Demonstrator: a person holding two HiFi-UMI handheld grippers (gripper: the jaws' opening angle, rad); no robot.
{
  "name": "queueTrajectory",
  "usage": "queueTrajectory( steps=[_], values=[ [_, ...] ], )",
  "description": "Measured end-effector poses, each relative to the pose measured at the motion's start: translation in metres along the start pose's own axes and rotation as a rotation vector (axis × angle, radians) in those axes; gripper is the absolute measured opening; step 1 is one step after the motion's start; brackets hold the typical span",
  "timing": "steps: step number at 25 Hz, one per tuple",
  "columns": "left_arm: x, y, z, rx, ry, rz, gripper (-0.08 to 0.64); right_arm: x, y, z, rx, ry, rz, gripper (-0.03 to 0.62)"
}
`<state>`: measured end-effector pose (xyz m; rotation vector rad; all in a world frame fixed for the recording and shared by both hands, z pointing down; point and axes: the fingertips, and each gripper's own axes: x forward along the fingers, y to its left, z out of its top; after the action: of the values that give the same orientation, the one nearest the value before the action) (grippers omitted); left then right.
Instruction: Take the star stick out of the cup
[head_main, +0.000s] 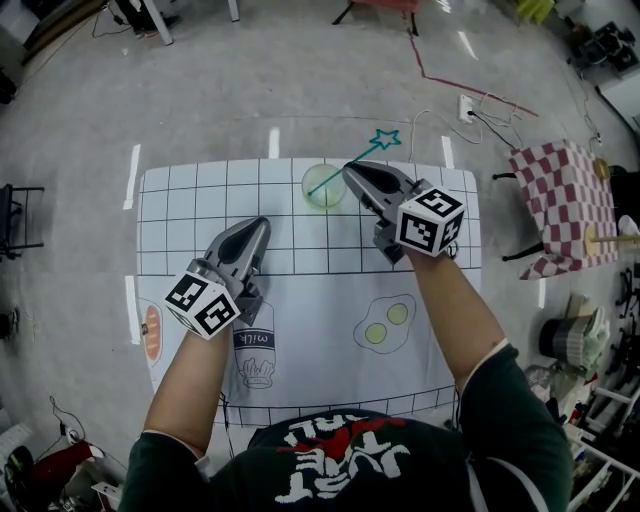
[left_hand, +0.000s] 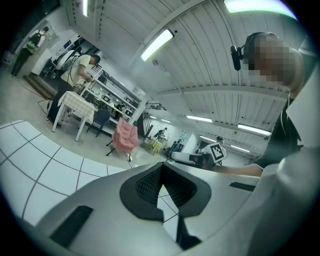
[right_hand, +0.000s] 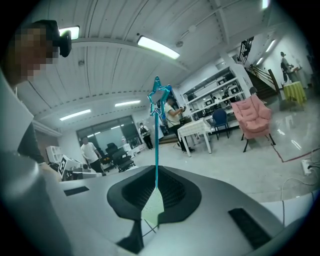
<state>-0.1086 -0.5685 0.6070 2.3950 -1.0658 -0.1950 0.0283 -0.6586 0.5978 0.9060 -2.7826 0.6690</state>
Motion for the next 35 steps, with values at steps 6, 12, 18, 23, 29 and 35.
queueTrajectory(
  steps=[6, 12, 18, 23, 29, 35],
  values=[
    [-0.008, -0.005, 0.004, 0.012, -0.017, -0.019, -0.003, -0.002, 0.008, 0.009, -0.016, -0.007, 0.000, 0.043],
    [-0.022, -0.012, 0.021, 0.011, -0.036, 0.000, -0.003, -0.011, 0.016, 0.032, -0.050, -0.027, -0.028, 0.043],
    [-0.045, -0.027, 0.036, 0.044, -0.066, -0.019, -0.003, -0.028, 0.035, 0.057, -0.083, -0.061, -0.056, 0.041],
    [-0.066, -0.042, 0.053, 0.055, -0.087, -0.016, -0.003, -0.045, 0.060, 0.081, -0.109, -0.085, -0.069, 0.041],
    [-0.092, -0.058, 0.074, 0.082, -0.100, -0.027, -0.003, -0.059, 0.088, 0.102, -0.143, -0.094, -0.095, 0.041],
    [-0.118, -0.076, 0.107, 0.129, -0.114, -0.027, -0.003, -0.062, 0.114, 0.132, -0.189, -0.095, -0.109, 0.041]
  ],
)
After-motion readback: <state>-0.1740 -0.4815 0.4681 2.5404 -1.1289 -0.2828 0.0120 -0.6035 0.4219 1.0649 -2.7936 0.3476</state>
